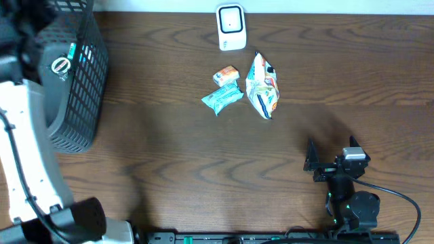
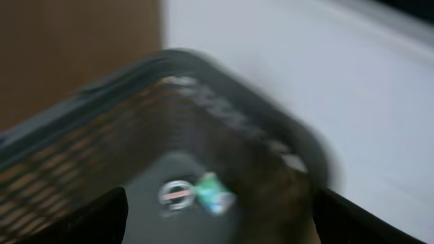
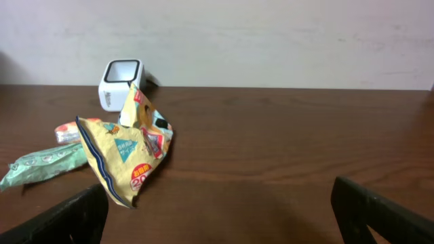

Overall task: Scan the item barcode
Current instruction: 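Reach the left gripper into the basket and grasp the green-white packet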

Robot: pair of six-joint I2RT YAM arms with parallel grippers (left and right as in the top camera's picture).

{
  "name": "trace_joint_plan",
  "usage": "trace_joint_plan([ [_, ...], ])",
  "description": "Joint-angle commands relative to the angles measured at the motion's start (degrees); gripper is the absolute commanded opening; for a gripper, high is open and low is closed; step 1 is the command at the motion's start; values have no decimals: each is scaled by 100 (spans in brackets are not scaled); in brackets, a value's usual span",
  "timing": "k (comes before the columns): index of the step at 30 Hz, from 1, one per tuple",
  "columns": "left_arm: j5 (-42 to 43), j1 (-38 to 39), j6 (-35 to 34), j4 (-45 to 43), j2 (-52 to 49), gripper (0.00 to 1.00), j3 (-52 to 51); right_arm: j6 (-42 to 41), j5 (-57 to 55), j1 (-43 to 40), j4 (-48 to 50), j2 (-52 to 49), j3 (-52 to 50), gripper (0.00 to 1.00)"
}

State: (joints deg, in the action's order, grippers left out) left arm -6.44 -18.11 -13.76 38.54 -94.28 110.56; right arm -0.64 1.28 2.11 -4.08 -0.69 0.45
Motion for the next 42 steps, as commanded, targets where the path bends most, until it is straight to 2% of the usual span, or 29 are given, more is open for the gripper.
trace_joint_plan([
  [1,116,-590,-223,-68,-409,85,-9,-59,-26,17,-20,31,-13,99],
  [7,302,-1023,-85,-610,-1233,85,-9,-59,-26,20,-20,31,-13,99],
  [11,354,-1014,-85,-743,-1735,84,-9,-59,-26,20,-20,31,-13,99],
  [16,1670,-1014,457,-1047,-2317,84,-9,-59,-26,17,-20,31,-13,99],
  [23,1843,-1016,518,-1386,-3029,84,-9,-59,-26,20,-20,31,-13,99],
  [26,2577,-1005,511,-1519,-3272,84,-9,-59,-26,20,-20,31,-13,99],
  [27,2896,-999,332,-1576,-3388,84,-9,-59,-26,20,-20,31,-13,99],
  [33,2898,-855,-1152,-1528,-3703,84,-9,-59,-26,20,-20,31,-13,99],
  [37,2870,-649,-1386,-1534,-3908,84,-15,-59,-26,20,-20,31,-13,99],
  [42,2249,-428,-1871,-1537,-4192,84,-26,-59,-26,20,-20,31,-13,99],
])
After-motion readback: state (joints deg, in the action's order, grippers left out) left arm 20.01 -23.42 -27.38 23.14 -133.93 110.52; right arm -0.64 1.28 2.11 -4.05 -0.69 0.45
